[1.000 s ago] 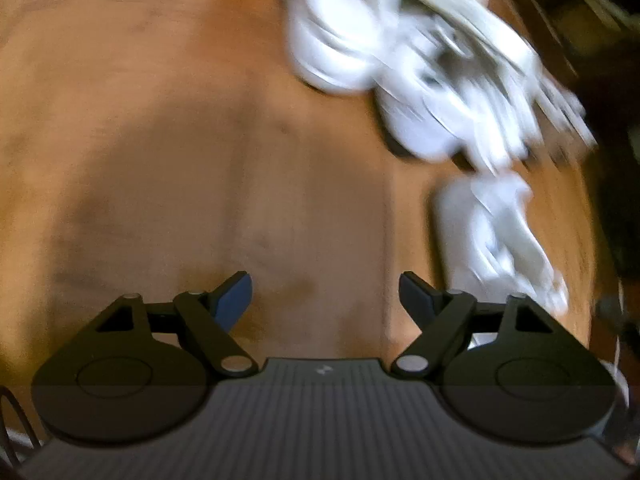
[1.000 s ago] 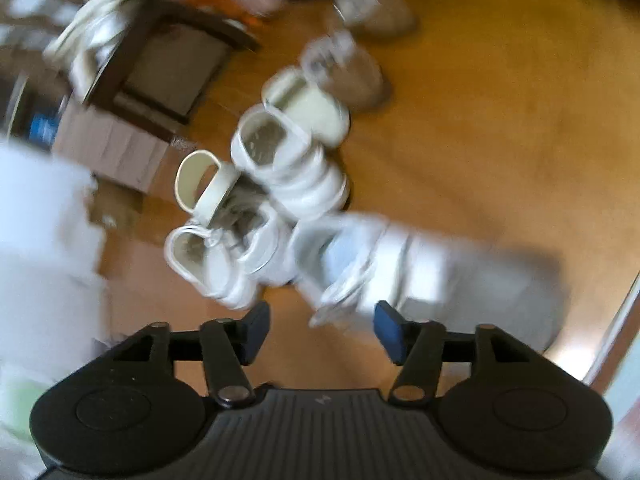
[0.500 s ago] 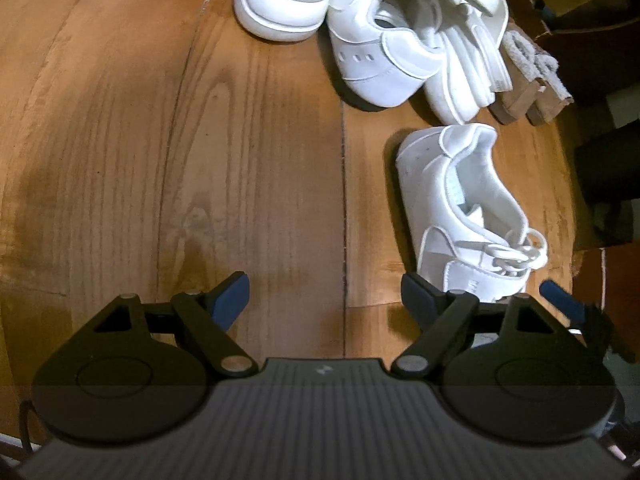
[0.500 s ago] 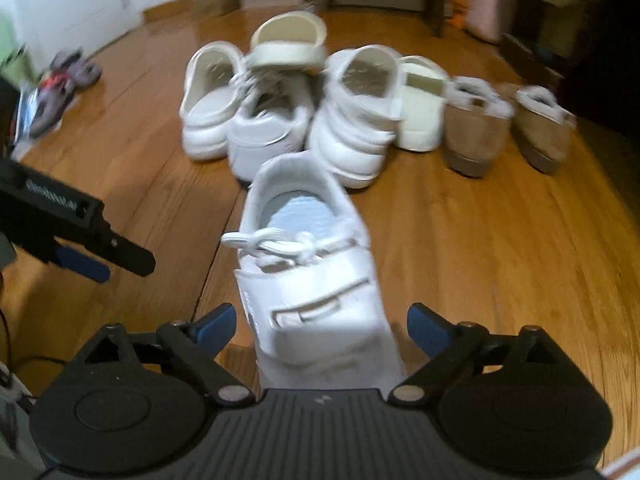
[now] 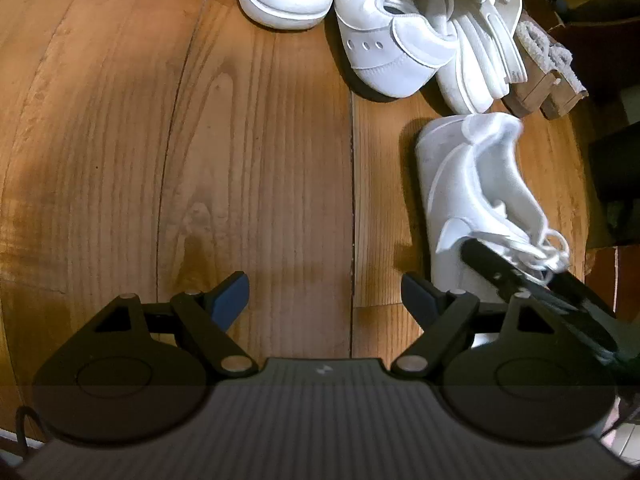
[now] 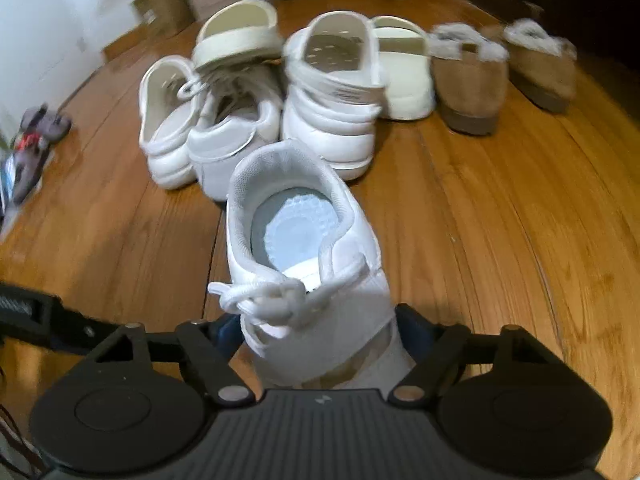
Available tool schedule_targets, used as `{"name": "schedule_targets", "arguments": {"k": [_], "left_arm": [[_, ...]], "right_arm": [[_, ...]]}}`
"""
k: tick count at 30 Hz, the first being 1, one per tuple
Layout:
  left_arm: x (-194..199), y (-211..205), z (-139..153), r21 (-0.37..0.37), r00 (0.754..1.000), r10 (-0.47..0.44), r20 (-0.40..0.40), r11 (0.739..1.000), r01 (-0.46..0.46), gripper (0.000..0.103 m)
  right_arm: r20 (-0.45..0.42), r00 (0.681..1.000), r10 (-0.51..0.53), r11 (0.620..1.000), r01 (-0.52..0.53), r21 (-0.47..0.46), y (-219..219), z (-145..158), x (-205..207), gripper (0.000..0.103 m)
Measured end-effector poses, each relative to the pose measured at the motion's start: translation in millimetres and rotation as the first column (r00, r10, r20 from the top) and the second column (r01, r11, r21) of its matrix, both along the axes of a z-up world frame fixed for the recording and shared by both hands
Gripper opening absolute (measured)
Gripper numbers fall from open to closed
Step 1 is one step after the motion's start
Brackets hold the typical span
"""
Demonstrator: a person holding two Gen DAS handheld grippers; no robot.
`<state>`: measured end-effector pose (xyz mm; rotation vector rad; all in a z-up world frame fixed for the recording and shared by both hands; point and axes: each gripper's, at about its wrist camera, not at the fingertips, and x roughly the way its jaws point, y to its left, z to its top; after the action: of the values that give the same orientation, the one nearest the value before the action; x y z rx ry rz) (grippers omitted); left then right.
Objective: Organize scattered shoes
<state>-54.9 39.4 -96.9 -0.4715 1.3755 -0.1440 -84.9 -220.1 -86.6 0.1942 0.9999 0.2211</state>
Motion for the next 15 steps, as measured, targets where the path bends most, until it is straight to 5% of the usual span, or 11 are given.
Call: {"name": "schedule_targets", "arguments": {"k": [4,10,15], "left_arm": [[-0.3,0.9,-3.1,0.005,1.0,0.001,-0.01,1.0,-0.001,0.083],[-0.8,5.9,-6.0,0.018,1.0,0.012,-0.011,1.0,-0.011,0.083],[0.4,8.4,-1.6,0.062,1.0,0.002,0.025,0.998,-0.004,0.083]], "right_arm": [[-0.011,0.994,-0.111,0.994,0.111,0.023,-9.9,9.6,-5.3,0.077],[0.007,0.985,-0.174,0.959,0.171,-0.225,-2.1,4.9,6.8,0.09],[0.127,0.965,-0.231,0.967,0.242,-0.078,-7.4,37.8,-10.6,0.092]]}}
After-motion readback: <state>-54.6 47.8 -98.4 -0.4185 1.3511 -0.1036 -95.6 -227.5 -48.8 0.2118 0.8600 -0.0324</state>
